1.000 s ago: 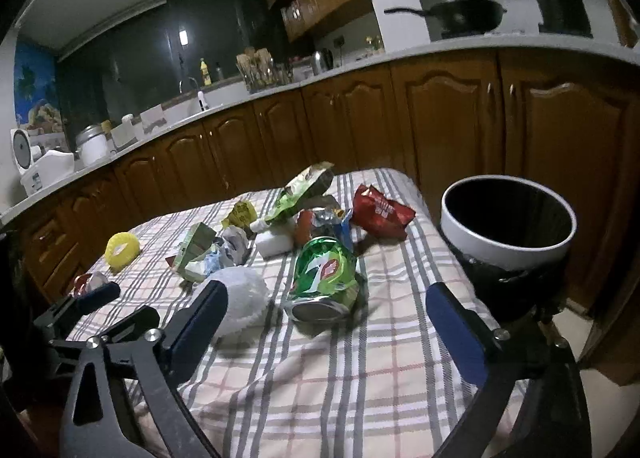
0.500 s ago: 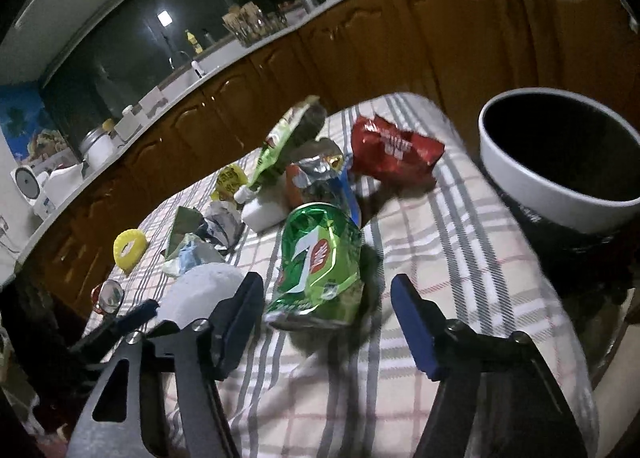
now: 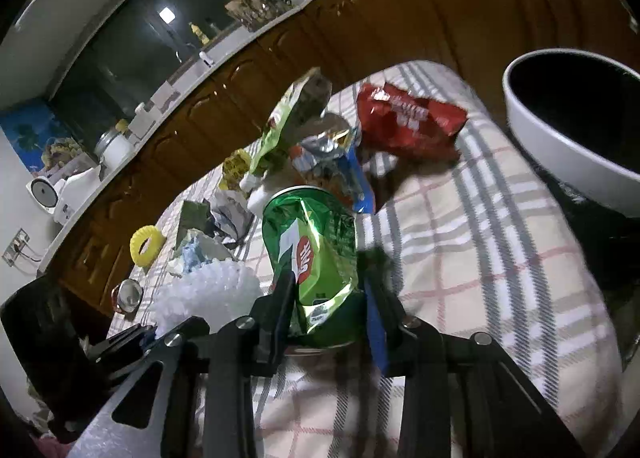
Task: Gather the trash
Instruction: 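Grasp the white foam net with the left tool while the right tool grasps the green can, then carry both items over the white bin and open both tools to drop them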
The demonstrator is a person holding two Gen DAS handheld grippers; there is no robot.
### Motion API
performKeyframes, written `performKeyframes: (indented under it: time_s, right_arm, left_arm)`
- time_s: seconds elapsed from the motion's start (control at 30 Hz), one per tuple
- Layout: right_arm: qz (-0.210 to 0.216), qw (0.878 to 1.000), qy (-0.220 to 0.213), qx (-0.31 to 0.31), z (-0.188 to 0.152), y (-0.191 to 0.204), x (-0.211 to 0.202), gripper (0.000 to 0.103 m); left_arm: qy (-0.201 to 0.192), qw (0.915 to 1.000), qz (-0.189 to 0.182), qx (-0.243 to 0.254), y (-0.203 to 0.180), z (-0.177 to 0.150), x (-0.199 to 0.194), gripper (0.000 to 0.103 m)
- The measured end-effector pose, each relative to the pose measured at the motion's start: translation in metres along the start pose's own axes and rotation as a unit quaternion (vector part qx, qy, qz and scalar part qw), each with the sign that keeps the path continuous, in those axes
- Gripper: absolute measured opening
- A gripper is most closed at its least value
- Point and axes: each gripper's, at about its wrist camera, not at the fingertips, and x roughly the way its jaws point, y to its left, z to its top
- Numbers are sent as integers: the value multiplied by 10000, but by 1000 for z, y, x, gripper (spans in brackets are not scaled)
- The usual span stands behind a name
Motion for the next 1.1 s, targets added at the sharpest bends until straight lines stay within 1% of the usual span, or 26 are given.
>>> performKeyframes:
  time_s: [0.23, 0.33, 0.5, 0.63, 0.87, 1.03, 1.1]
  right_arm:
    - [-272, 9985, -452, 119, 6, -20, -36, 34]
    - [-416, 9968, -645, 222, 9, -34, -55, 34]
    - [-705, 9929, -884, 369, 18, -59, -82, 34]
    - [-931, 9896, -1020, 413, 25, -71, -97, 34]
    - [-1305, 9836, -1177, 409, 41, -92, -114, 33]
    - [-1576, 9793, -1221, 355, 53, -104, -119, 33]
    - [-1666, 9779, -1214, 359, 57, -110, -120, 33]
  left_arm:
    - [-51, 9996, -243, 143, -20, 17, 5, 16]
    - [-17, 9990, -425, 165, -29, 25, 13, 16]
    - [-20, 9977, -597, 316, -49, 41, 28, 16]
    - [-66, 9966, -680, 468, -67, 57, 42, 16]
    - [-77, 9955, -761, 560, -93, 83, 70, 16]
    - [3, 9944, -858, 612, -110, 103, 96, 16]
    - [83, 9935, -950, 617, -117, 111, 106, 17]
